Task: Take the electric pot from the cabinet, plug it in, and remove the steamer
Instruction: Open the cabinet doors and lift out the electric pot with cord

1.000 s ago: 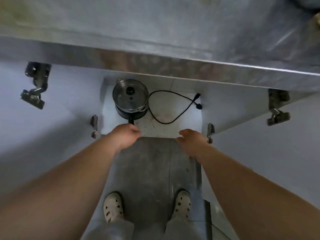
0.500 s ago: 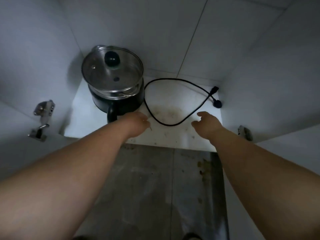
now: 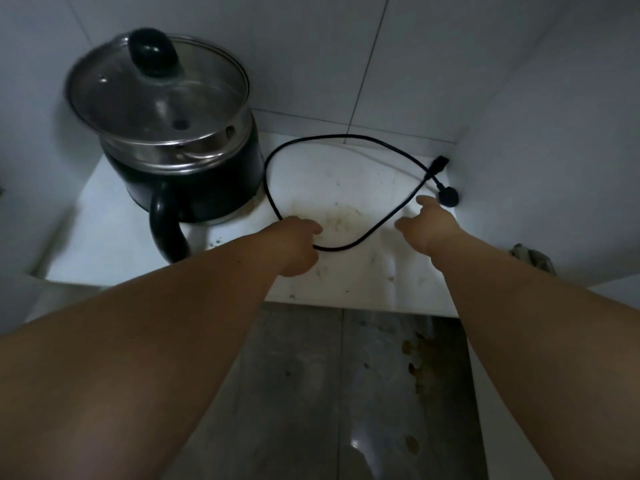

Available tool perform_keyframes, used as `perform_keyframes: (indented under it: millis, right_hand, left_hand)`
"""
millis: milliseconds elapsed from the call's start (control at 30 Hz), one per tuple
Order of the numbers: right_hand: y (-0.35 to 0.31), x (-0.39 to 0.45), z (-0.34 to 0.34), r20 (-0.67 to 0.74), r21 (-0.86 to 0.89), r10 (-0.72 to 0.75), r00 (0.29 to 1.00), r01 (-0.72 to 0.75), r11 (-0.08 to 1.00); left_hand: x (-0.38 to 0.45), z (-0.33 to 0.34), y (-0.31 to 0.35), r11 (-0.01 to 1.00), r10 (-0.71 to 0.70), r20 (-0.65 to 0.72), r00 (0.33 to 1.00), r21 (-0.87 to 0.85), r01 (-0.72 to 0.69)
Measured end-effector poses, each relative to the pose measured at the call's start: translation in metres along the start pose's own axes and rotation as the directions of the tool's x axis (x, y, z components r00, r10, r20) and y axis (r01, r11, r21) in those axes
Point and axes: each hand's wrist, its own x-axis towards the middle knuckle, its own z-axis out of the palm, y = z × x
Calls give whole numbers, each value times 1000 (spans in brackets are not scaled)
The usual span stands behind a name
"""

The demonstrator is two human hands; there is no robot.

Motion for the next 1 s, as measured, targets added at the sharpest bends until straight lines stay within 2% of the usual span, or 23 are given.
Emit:
perform_keyframes:
  millis: [233,333,467,533,633,733,800,833,900,1000]
  right_hand:
    - [5,20,1,-84,45,-25,996,29,999]
    - [2,39,-6,-159,31,-102,982,108,994]
    - [2,59,-7,-103,-49,-98,990,94,994]
    - [0,63,-6,-70,-127,-125,990,116,985]
    - [0,63,-3,9,-338,-116,993,112,934]
    - [1,61,6,-53,-550,-135,989,84,831]
    - [-1,56,15,-99,-608,-129,987,42,793]
    - [-3,53,20,-94,-570,-90,992,21,821]
    - [-8,49,29,-46,-371,-28,999,9,929]
    - [-16,44,38,-43,-140,-36,998,30,990]
  left_hand:
    - [6,13,-12,937,-54,-76,996,342,77]
    - [3,18,-19,915,-75,-30,997,395,81]
    - [-2,25,-28,909,-46,-38,998,412,58]
    - [-5,27,-31,904,-32,-40,999,425,46]
    - [-10,28,-37,904,14,-79,997,427,21]
    - [-11,28,-42,899,36,-89,995,439,7]
    - [-11,29,-44,893,33,-82,996,451,8]
    - [-11,30,-43,893,35,-84,996,449,7]
    - [-10,32,-40,904,43,-83,996,427,-4]
    - [-13,37,-32,946,42,-55,998,323,-22]
